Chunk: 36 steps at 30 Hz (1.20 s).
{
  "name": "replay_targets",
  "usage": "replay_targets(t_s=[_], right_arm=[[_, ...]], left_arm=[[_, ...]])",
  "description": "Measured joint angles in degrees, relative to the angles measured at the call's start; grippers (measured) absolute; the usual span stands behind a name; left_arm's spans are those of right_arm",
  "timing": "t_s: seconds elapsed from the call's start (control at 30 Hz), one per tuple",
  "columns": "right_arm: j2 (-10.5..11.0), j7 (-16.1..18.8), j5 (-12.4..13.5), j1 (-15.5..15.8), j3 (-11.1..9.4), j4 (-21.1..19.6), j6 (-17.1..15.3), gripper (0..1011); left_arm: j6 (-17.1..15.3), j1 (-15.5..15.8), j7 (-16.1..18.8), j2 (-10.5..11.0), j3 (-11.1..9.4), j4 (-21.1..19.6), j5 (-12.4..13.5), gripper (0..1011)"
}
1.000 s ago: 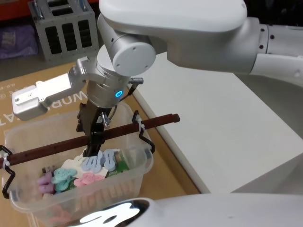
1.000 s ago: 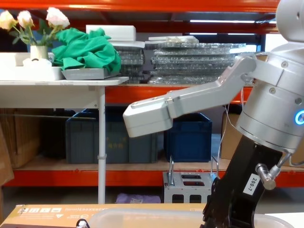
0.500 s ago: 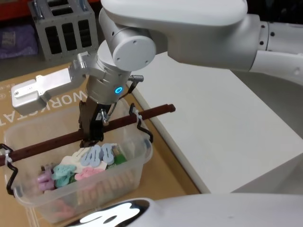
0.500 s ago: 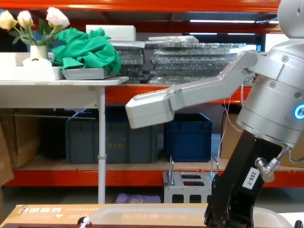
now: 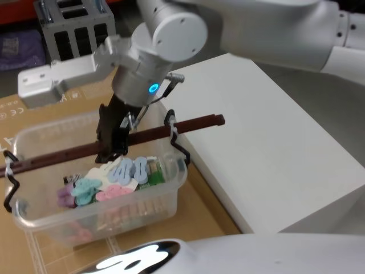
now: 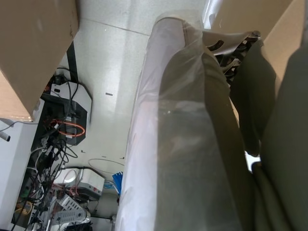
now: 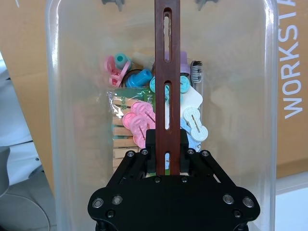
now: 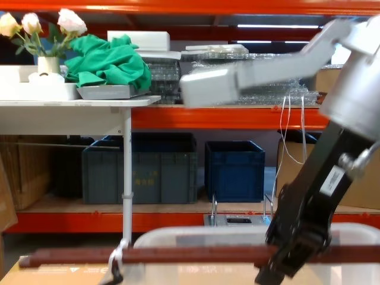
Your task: Use one hand to grasp the basket and place it at the designated location.
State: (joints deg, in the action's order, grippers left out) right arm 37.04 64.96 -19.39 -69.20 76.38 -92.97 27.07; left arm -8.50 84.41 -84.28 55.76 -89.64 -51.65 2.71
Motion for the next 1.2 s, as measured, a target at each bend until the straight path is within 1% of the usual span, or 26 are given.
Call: replay_targets(t_s=[0.03,0.13,0.2,0.27,0.37,0.47,0.53,0.57,0.67,0.7,0.77,0.8,0.9,0.93,1.0,1.03,1.07,1.1,1.17,1.2], right_arm=[[0.7,0.1,0.9,-0.1,-0.7,-0.5,-0.1,244],[1.7,0.3,2.1,-0.3,-1.7,-1.1,-0.1,242],[3.2,0.5,3.8,-0.5,-3.1,-1.6,-0.3,244],[3.5,0.6,4.2,-0.5,-3.5,-1.7,-0.3,244],[5.4,0.9,6.3,-0.8,-5.4,-1.9,-0.7,244],[6.5,1.0,7.4,-0.8,-6.4,-1.8,-1.2,244],[7.7,1.0,8.5,-0.9,-7.5,-1.8,-1.7,244],[8.8,1.0,9.2,-0.9,-8.4,-1.6,-2.3,244],[10.2,0.9,10.4,-0.9,-9.6,-1.3,-3.2,244],[11.2,0.9,11.0,-0.9,-10.4,-1.1,-3.7,244],[12.4,0.9,11.8,-0.9,-11.2,-0.9,-4.4,244],[13.4,0.8,12.4,-0.8,-11.9,-0.8,-5.0,244],[15.1,0.6,13.1,-0.7,-13.0,-0.7,-5.7,244],[16.1,0.4,13.5,-0.6,-13.7,-0.6,-6.2,244],[17.4,0.2,13.9,-0.5,-14.5,-0.6,-6.7,242],[18.7,-0.1,14.4,-0.5,-15.3,-0.5,-7.2,242],[19.3,-0.1,14.6,-0.5,-15.7,-0.5,-7.5,244],[20.5,-0.3,15.1,-0.4,-16.5,-0.5,-8.1,244],[21.6,-0.4,15.5,-0.4,-17.2,-0.4,-8.7,244],[22.5,-0.5,15.8,-0.3,-17.8,-0.4,-9.2,244]], left_arm=[[0.0,0.0,0.0,0.0,0.0,0.0,0.0,0],[0.0,0.0,0.0,0.0,0.0,0.0,0.0,0],[0.0,0.0,0.0,0.0,0.0,0.0,0.0,0],[0.0,0.0,0.0,0.0,0.0,0.0,0.0,0],[0.0,0.0,0.0,0.0,0.0,0.0,0.0,0],[0.0,0.0,0.0,0.0,0.0,0.0,0.0,0],[0.0,0.0,0.0,0.0,0.0,0.0,0.0,0],[0.0,0.0,0.0,0.0,0.0,0.0,0.0,0],[0.0,0.0,0.0,0.0,0.0,0.0,0.0,0],[0.0,0.0,0.0,0.0,0.0,0.0,0.0,0],[0.0,0.0,0.0,0.0,0.0,0.0,0.0,0],[0.0,0.0,0.0,0.0,0.0,0.0,0.0,0],[0.0,0.0,0.0,0.0,0.0,0.0,0.0,0],[0.0,0.0,0.0,0.0,0.0,0.0,0.0,0],[0.0,0.0,0.0,0.0,0.0,0.0,0.0,0],[0.0,0.0,0.0,0.0,0.0,0.0,0.0,0],[0.0,0.0,0.0,0.0,0.0,0.0,0.0,0],[0.0,0.0,0.0,0.0,0.0,0.0,0.0,0],[0.0,0.0,0.0,0.0,0.0,0.0,0.0,0],[0.0,0.0,0.0,0.0,0.0,0.0,0.0,0]])
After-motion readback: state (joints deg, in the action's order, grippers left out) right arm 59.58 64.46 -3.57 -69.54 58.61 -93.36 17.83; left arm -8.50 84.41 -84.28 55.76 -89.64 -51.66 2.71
